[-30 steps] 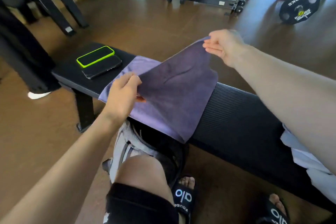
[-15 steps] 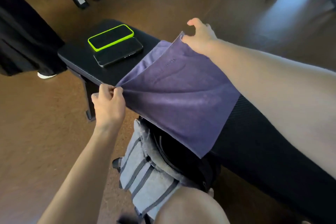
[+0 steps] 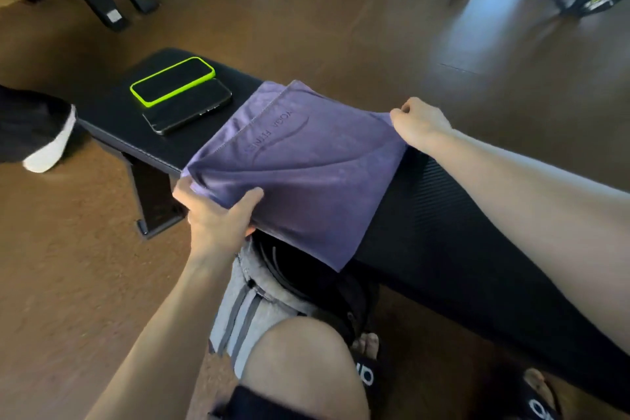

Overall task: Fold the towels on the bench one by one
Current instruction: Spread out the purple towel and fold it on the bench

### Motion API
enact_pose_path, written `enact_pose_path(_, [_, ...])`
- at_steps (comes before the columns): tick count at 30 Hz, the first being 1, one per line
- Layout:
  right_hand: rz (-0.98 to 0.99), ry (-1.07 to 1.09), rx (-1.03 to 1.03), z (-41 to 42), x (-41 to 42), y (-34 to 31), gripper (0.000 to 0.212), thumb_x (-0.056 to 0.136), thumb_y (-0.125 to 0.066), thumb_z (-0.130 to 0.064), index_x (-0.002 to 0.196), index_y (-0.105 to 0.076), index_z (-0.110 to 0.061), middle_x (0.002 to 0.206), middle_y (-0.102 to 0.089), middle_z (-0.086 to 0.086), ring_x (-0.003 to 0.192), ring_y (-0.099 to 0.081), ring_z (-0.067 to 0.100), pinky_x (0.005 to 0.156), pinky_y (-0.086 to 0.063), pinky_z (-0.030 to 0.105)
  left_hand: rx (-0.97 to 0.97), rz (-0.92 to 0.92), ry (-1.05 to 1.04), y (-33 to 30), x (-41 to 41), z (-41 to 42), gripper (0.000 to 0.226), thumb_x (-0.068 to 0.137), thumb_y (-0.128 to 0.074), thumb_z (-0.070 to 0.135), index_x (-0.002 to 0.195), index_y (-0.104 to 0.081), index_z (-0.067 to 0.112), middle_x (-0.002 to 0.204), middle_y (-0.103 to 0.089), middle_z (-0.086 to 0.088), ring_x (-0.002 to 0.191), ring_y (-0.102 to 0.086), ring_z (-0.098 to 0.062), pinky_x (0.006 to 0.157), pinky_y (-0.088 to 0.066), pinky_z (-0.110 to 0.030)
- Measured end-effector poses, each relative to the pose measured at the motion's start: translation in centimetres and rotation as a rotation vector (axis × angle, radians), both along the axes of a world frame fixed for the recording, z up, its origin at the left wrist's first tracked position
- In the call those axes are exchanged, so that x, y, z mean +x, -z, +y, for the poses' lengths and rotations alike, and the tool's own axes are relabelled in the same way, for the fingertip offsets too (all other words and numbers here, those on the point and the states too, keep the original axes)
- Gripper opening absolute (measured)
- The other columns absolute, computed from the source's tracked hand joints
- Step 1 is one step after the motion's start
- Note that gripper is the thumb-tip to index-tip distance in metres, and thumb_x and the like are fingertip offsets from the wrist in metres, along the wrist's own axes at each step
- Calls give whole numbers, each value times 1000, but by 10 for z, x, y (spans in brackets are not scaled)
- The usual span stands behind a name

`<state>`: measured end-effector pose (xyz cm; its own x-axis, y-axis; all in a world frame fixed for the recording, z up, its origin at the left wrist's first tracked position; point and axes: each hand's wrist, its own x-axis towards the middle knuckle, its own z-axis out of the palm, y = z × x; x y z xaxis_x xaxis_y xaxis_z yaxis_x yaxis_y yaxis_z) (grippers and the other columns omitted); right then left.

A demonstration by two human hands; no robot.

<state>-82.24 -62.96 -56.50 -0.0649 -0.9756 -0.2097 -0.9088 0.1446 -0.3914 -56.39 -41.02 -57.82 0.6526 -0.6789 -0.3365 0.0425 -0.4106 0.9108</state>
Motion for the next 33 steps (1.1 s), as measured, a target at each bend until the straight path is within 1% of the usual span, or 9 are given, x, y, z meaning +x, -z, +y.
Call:
enact_pose_path(4, [-262, 98, 10, 8, -10, 5, 49, 92, -55, -19, 141, -49, -15, 139, -53, 10, 119, -52, 25, 88, -36, 26, 74, -129, 121, -4, -36, 16, 108, 50, -83, 47, 134, -17, 48, 129, -49, -25, 112, -60, -43, 95, -54, -57])
enact_pose_path(9, [-366, 187, -121, 14, -16, 4, 36, 87, -52, -5, 119, -62, -18, 119, -58, 3, 102, -54, 21, 82, -39, 22, 101, -223, 226, -10, -67, 22, 55, 82, -74, 14, 110, -29, 28, 90, -50, -6, 93, -58, -31, 88, -50, -43])
enact_pose_path(11, [-289, 176, -120, 19, -29, 2, 24, 83, -53, -7, 101, -65, -19, 102, -59, 3, 92, -54, 24, 76, -40, 25, 120, -265, 308, -14, -78, 26, 49, 84, -74, 12, 111, -34, 21, 81, -52, -2, 82, -55, -17, 78, -43, -33])
enact_pose_path(14, [-114, 174, -116, 29, -65, -1, 18, 79, -60, -18, 95, -68, -15, 99, -66, 10, 94, -61, 31, 78, -48, 30, 159, -242, 470, -19, -99, 36, 50, 79, -79, 15, 109, -39, 20, 83, -58, -3, 80, -62, -24, 75, -54, -37])
enact_pose_path(19, [182, 162, -65, 55, -135, -8, 31, 80, -61, -23, 106, -70, -9, 111, -68, 20, 102, -64, 40, 85, -53, 38, 223, 272, 669, -27, -129, 54, 52, 86, -77, 4, 117, -37, 17, 115, -58, -21, 81, -76, -36, 69, -64, -37])
enact_pose_path(21, [273, 163, 9, 63, -156, -10, 34, 81, -57, -25, 105, -68, -4, 105, -66, 21, 95, -63, 40, 78, -51, 38, 265, 278, 704, -28, -130, 57, 52, 89, -77, 11, 120, -36, 18, 112, -62, -23, 80, -77, -34, 70, -64, -38])
enact_pose_path(26, [371, 66, -37, 67, -146, -23, 47, 85, -60, -28, 128, -54, -13, 122, -60, 18, 113, -58, 41, 91, -47, 43, 191, -269, 523, -28, -104, 32, 44, 87, -73, 31, 110, -37, 23, 98, -65, -13, 73, -73, -28, 76, -58, -38])
enact_pose_path(29, [158, -60, -68, 55, -103, -22, 56, 85, -58, -27, 140, -49, -23, 136, -59, 12, 125, -55, 36, 101, -46, 40, 144, -609, 472, -34, -91, 6, 42, 91, -66, 36, 119, -40, 17, 110, -51, -10, 90, -49, -27, 81, -35, -32])
enact_pose_path(33, [-74, -77, 18, 36, -57, -11, 56, 92, -51, -31, 148, -45, -23, 147, -51, 8, 132, -50, 32, 106, -41, 36, 293, -841, 550, -30, -75, -31, 48, 94, -60, 39, 131, -44, 13, 129, -44, -17, 110, -52, -38, 89, -41, -42])
